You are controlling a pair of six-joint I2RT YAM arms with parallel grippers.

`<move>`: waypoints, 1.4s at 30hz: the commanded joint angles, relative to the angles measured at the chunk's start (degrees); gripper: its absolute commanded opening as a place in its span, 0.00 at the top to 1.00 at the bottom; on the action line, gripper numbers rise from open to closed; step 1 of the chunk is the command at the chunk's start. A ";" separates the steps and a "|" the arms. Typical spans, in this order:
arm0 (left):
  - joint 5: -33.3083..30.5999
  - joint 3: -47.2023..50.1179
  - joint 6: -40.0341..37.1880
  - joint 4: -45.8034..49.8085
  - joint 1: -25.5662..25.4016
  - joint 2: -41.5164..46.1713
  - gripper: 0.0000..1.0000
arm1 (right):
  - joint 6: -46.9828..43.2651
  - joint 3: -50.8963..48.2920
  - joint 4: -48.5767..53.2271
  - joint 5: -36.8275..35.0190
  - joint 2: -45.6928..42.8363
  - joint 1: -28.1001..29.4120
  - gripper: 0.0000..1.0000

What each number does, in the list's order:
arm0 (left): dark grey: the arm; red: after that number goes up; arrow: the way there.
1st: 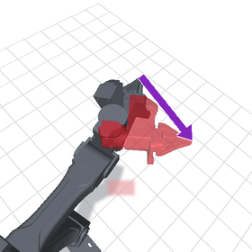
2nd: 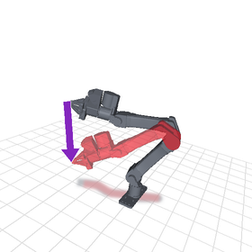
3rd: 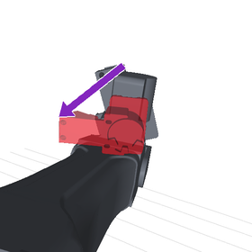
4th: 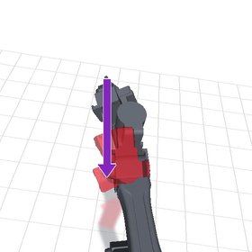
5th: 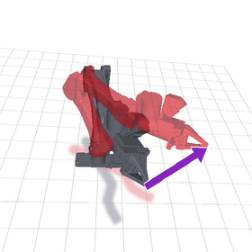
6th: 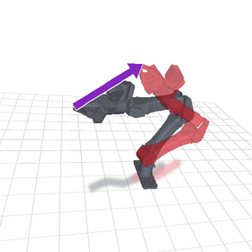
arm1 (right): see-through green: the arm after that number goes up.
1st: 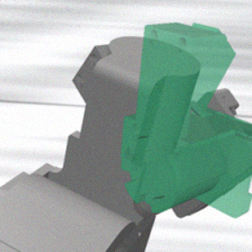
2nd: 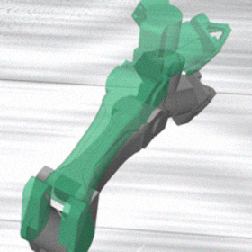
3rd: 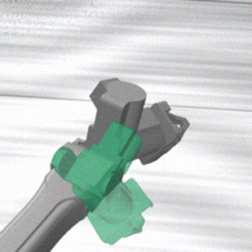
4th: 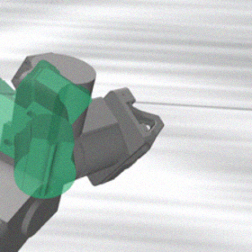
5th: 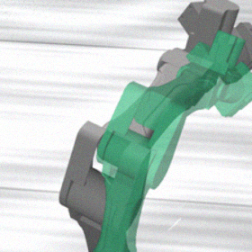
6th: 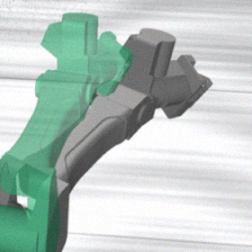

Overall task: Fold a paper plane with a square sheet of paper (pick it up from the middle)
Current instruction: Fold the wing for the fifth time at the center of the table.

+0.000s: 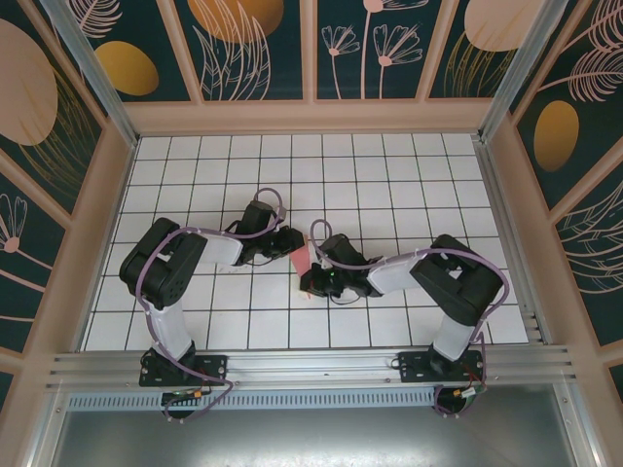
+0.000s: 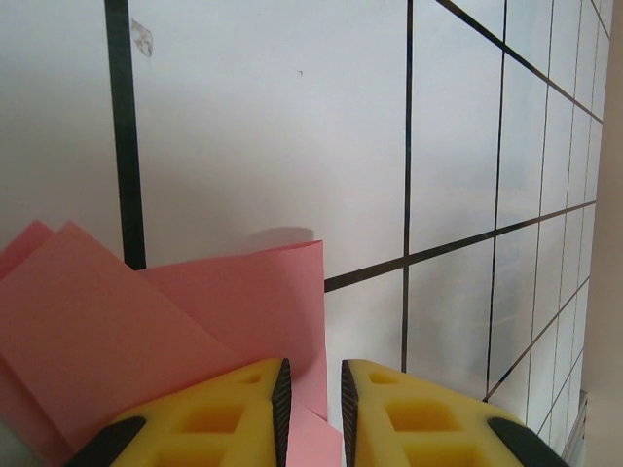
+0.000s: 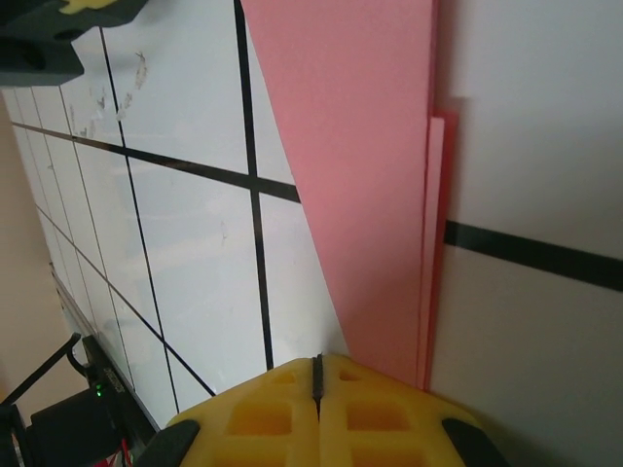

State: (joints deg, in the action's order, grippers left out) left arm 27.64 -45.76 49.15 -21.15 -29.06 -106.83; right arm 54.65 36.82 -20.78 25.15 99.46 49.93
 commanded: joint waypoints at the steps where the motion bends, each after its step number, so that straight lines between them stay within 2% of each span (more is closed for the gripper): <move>1: -6.28 0.86 -1.57 7.17 0.41 -2.07 0.75 | 1.08 -3.70 6.36 1.05 -0.72 1.20 0.93; 10: -6.54 0.65 -2.03 8.00 0.41 -1.65 0.75 | 0.46 -4.35 9.79 -0.99 -7.63 1.57 0.93; 16: -6.81 0.56 -2.20 8.55 0.46 -1.34 0.75 | -1.88 -0.42 11.19 -2.19 -11.15 0.35 0.93; 23: -6.72 0.68 -1.97 8.25 0.43 -1.37 0.75 | -2.14 5.27 9.78 -3.42 -6.55 -1.27 0.93; 28: -6.50 0.95 -1.70 7.93 0.41 -1.40 0.75 | -0.51 6.52 5.55 -1.28 -2.25 -2.90 0.93; 32: -6.54 0.80 -1.81 8.02 0.44 -1.40 0.74 | -1.20 8.63 6.32 -1.53 0.54 -2.95 0.93; 42: -6.46 0.98 -1.95 8.01 0.44 -1.30 0.75 | -1.22 6.80 6.04 -1.51 5.74 -3.57 0.93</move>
State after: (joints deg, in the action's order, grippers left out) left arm 26.72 -46.24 49.10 -19.90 -29.28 -106.65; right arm 53.30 44.23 -14.55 24.05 102.98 46.63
